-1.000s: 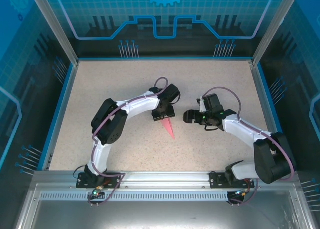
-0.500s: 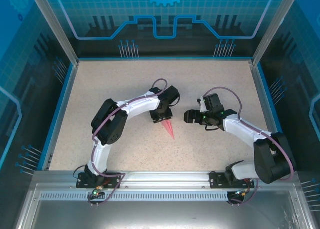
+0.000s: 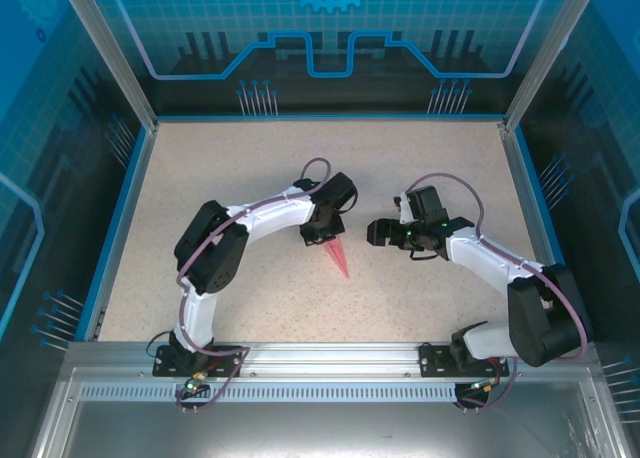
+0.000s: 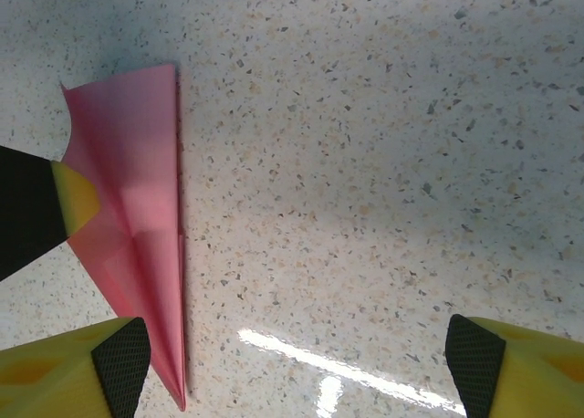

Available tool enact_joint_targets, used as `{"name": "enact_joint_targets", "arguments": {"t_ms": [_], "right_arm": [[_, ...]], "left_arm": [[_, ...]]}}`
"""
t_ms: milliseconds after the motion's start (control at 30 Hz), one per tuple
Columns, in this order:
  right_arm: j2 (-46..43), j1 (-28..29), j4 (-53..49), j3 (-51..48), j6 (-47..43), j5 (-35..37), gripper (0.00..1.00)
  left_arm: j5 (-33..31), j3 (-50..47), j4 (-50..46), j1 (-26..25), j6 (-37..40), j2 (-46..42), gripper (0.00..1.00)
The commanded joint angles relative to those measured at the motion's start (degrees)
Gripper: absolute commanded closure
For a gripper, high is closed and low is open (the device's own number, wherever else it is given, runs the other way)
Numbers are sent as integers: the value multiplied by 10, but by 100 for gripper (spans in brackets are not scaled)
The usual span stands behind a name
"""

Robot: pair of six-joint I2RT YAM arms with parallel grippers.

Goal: Fold a paper plane with a square sheet of paper (pick it up from the middle)
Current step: Turn over a paper plane at the center of the table.

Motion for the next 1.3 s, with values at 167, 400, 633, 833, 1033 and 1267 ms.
{"name": "enact_joint_targets", "arguments": {"t_ms": [167, 400, 633, 833, 1033, 1267], "right_arm": [[-10, -21, 26, 17, 22, -83, 15], [-4, 10, 58, 22, 24, -130, 25], [22, 58, 48, 37, 28, -88, 34], [56, 113, 15, 64, 38, -15, 44], [92, 157, 0, 81, 42, 18, 50], [120, 193, -6, 122, 36, 29, 57]], "left_arm": [[131, -167, 291, 11, 84, -168, 100], [221, -303, 483, 38, 39, -186, 100], [214, -371, 538, 44, 26, -188, 100], [193, -424, 571, 50, 0, -188, 100], [175, -440, 561, 50, -5, -191, 100], [174, -438, 560, 50, -3, -187, 100]]}}
